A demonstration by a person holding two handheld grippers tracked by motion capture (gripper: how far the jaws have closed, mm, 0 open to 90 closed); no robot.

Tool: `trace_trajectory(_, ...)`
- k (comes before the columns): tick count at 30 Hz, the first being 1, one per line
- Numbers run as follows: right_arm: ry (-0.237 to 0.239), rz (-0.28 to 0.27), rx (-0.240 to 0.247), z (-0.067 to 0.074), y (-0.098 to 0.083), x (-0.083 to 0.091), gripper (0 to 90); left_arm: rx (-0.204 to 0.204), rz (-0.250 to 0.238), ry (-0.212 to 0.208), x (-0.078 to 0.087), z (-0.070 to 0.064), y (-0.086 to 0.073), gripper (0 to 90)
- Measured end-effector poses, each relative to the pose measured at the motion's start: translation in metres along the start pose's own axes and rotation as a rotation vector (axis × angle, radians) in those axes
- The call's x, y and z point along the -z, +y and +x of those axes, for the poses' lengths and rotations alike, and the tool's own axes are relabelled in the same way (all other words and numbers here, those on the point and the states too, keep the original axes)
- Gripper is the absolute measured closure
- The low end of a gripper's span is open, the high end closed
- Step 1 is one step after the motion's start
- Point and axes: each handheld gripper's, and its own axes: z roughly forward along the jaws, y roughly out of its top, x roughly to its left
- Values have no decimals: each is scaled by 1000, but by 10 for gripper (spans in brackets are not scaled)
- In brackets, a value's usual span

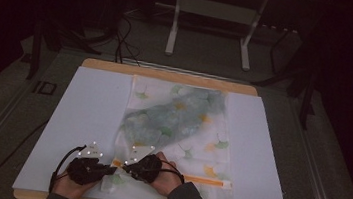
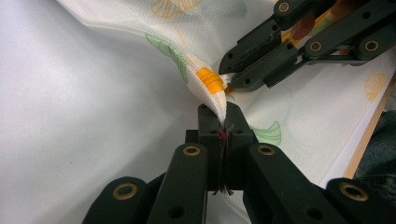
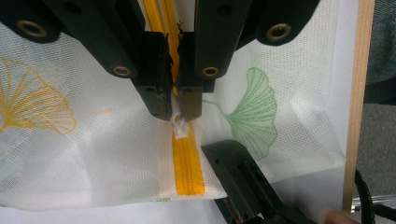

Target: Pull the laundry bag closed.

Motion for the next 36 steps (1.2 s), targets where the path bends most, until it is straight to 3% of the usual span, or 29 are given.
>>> trace_trajectory(2, -16, 23, 11, 0, -1, -1, 847, 7, -9, -2, 2, 1, 0, 888)
trace_trajectory(17, -24, 35, 4, -5, -12, 9, 847, 15, -25, -6, 4, 3, -1, 887)
trace_trajectory(36, -41, 68, 29, -4, -19, 19, 847, 13, -35, 0, 6, 2, -1, 887)
